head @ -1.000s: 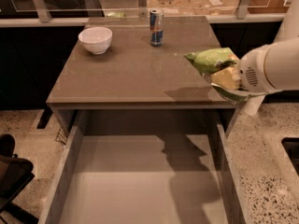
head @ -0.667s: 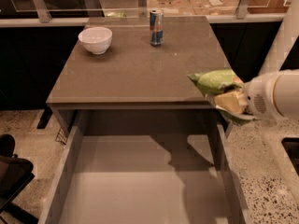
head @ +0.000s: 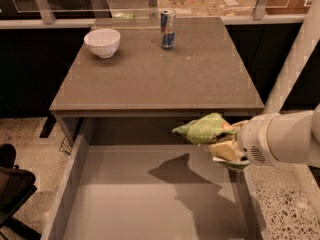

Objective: Place green jalapeno chip bag into top drawer

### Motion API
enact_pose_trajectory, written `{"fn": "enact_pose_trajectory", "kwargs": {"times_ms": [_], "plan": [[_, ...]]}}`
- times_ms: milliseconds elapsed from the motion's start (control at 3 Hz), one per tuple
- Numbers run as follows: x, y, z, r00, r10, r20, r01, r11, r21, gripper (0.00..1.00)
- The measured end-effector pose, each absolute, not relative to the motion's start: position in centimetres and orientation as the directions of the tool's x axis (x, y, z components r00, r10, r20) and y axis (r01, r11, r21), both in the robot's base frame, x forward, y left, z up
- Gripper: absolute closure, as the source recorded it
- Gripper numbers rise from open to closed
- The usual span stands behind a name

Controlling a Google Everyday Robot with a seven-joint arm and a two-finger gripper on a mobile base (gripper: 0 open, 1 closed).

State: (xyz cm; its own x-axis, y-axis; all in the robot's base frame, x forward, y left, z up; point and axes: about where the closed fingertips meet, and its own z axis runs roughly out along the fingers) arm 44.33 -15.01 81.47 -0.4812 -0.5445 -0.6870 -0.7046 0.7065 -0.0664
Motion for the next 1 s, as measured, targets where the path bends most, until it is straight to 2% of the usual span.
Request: {"fn": "enact_pose_trajectory", "kwargs": {"times_ms": [333,667,1000], "plan": [[44.5,-13.0,78.2,-0.422,-0.594,-0.685,-0.815,0.579,-0.001,1.0],[45.5,-11.5,74.8,-0.378,-0.58,-0.722,-0.892,0.438,0.116,1.0],[45.4,-11.3,73.3,-0.386,-0.572,-0.724,-0.899,0.411,0.155,0.82]]}}
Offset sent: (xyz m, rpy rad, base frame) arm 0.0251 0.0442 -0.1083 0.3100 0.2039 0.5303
